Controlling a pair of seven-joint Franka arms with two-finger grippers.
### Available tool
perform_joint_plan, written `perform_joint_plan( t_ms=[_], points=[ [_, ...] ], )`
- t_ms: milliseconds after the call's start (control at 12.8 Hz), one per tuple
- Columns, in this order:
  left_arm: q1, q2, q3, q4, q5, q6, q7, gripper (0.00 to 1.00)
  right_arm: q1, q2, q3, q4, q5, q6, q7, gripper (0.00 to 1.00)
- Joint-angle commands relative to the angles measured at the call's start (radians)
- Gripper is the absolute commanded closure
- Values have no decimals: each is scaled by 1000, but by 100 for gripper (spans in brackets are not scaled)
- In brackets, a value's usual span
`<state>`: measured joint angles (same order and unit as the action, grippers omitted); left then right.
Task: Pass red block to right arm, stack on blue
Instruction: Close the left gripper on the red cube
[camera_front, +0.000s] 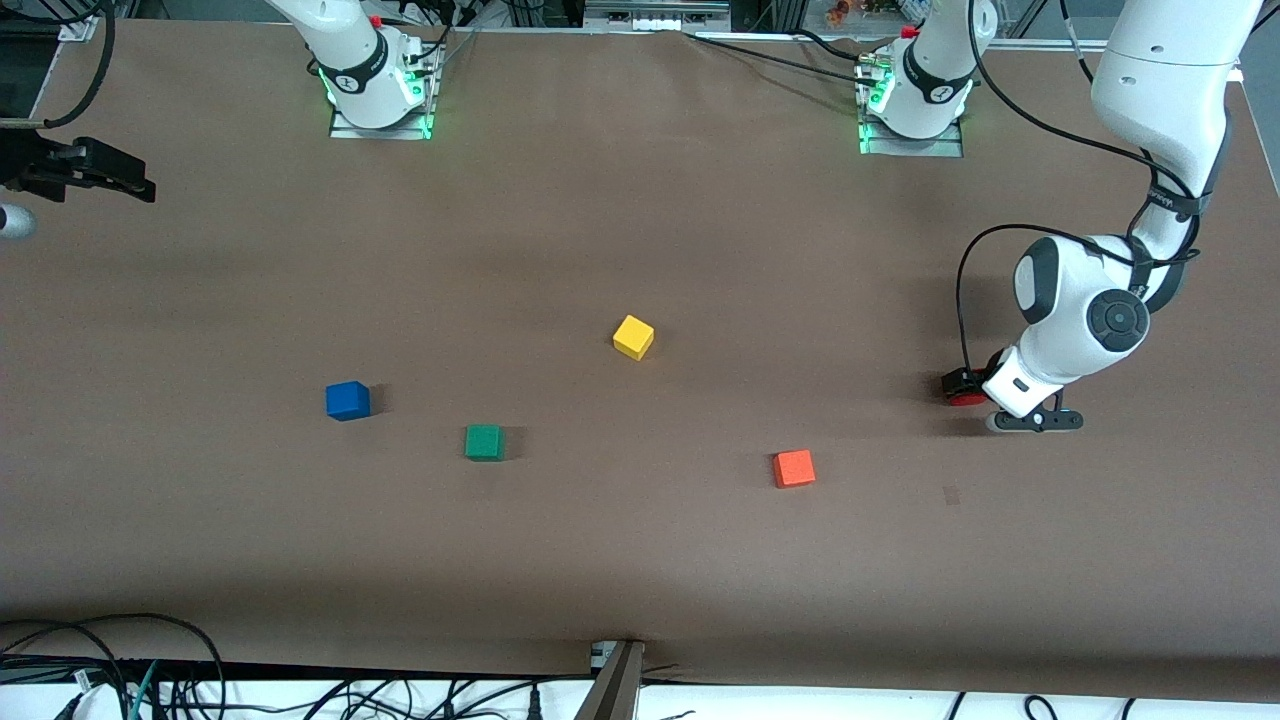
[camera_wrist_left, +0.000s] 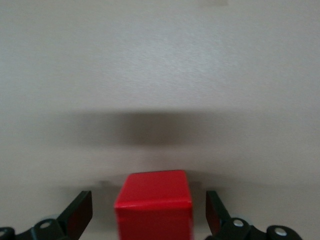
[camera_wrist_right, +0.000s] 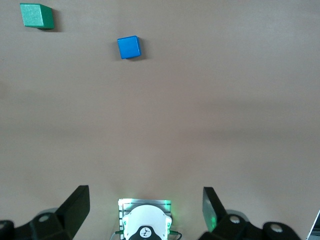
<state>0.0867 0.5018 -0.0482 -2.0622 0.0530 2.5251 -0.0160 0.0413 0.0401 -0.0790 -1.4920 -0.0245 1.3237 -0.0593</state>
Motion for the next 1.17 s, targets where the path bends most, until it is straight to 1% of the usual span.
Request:
perform_joint_plan(
  t_ms=[0, 156, 234, 312, 468, 546, 702, 780, 858, 1014, 1092],
  points=[
    [-1, 3, -18, 10, -22, -8, 5, 48, -11, 9, 4, 6, -8, 2, -23, 0],
    [8, 3, -18, 10, -22, -15, 30, 80, -9, 9, 5, 6, -6, 2, -24, 0],
    [10, 3, -18, 14, -22, -40, 31, 95, -9, 9, 5, 6, -6, 2, -24, 0],
    [10, -5, -18, 20, -22, -67, 30, 100, -8, 9, 7, 6, -6, 2, -22, 0],
    [10, -41, -19, 54, -22, -138, 27, 99, -6, 9, 7, 6, -5, 0, -22, 0],
    [10, -60, -19, 101, -22, -223, 27, 100, -6, 9, 7, 6, -5, 2, -22, 0],
    [-2, -63, -21, 260, -22, -445, 27, 100, -8, 11, 5, 4, 0, 0, -11, 0],
    [-11, -62, -25, 328, -24, -522, 25, 100, -8, 11, 5, 4, 0, 3, -7, 0],
    [-16, -63, -41, 370, -24, -563, 19, 97, -6, 21, 7, 4, 0, 2, -7, 0],
    [-16, -71, -77, 434, -30, -594, 5, 96, -4, 46, 7, 4, 5, 15, -7, 0],
    [-15, -71, -108, 473, -65, -612, -5, 96, -4, 58, 7, 4, 14, 17, -7, 0]
  ],
)
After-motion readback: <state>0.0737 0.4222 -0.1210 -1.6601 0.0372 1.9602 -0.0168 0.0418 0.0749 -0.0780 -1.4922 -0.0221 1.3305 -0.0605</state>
